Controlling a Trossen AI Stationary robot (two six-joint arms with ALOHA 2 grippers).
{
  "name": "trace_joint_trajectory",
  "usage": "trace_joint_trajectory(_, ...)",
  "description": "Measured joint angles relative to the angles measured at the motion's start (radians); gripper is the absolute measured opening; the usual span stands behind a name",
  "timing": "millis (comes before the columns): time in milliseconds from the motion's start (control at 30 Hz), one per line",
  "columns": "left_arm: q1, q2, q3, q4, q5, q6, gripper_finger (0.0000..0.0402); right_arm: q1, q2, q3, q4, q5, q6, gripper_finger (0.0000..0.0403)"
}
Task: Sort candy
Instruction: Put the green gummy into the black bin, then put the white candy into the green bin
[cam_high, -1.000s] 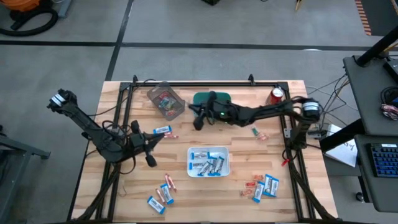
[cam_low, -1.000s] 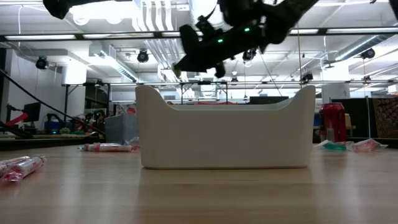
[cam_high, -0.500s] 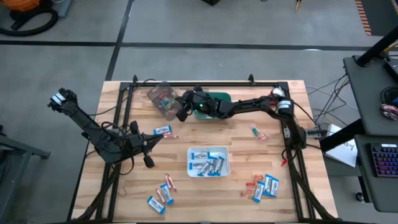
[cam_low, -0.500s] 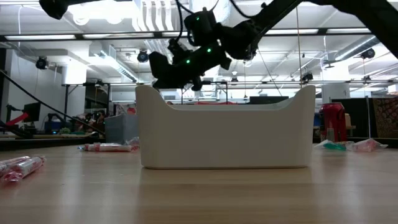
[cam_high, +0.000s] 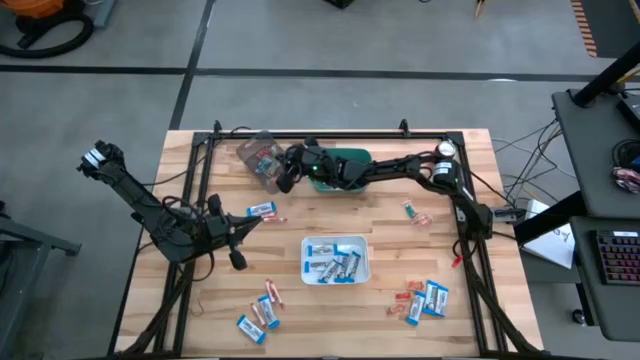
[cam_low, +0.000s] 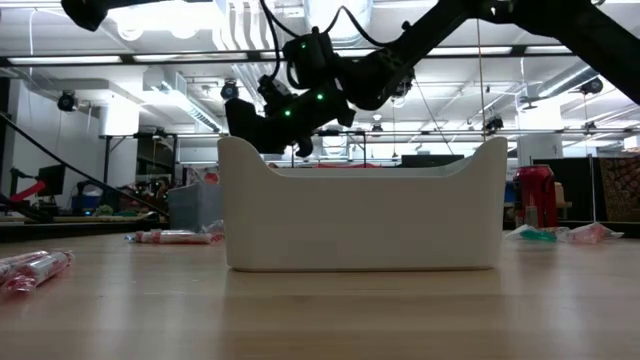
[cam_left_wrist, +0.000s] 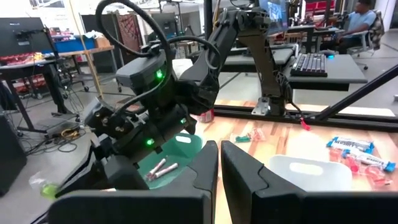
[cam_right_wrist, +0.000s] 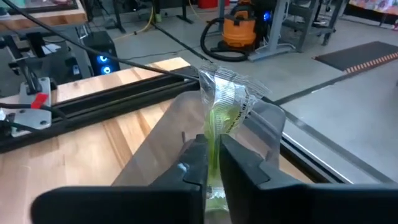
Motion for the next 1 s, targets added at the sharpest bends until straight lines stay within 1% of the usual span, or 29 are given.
trace_joint_trajectory(200,0.000,0.000,0.000,-0.007,0.000,-0.003,0.0005,-0.002,0.005,0.003,-0.016,0.000,0.028,0.0100)
trace_joint_trajectory(333,0.000,0.000,0.000,-0.007,0.000,-0.003,0.0005,-0.002,0.004,0.003,-0.027,-0.002,0.025,0.0132)
trace_joint_trajectory(467,0.000,0.000,0.000,-0.017,0.001,-0.014,0.0005,-0.001,-0.029,0.003,-0.056,-0.068,0.025,0.0150)
trace_joint_trajectory(533,0.000,0.002,0.000,-0.029,0.001,-0.021,0.0005,0.005,-0.057,0.003,-0.070,-0.102,0.021,0.0154)
trace_joint_trajectory(633,0.000,0.003,0.000,-0.042,0.003,-0.030,0.0005,0.022,-0.117,0.003,-0.150,-0.144,-0.011,0.0154)
trace_joint_trajectory(900,0.000,0.042,0.000,-0.044,0.004,-0.039,0.0005,0.123,-0.357,0.002,-0.529,-0.148,-0.157,0.0137)
trace_joint_trajectory(1000,0.002,0.074,0.000,-0.025,0.029,-0.077,0.0005,0.173,-0.448,-0.015,-0.661,-0.148,-0.181,0.0130)
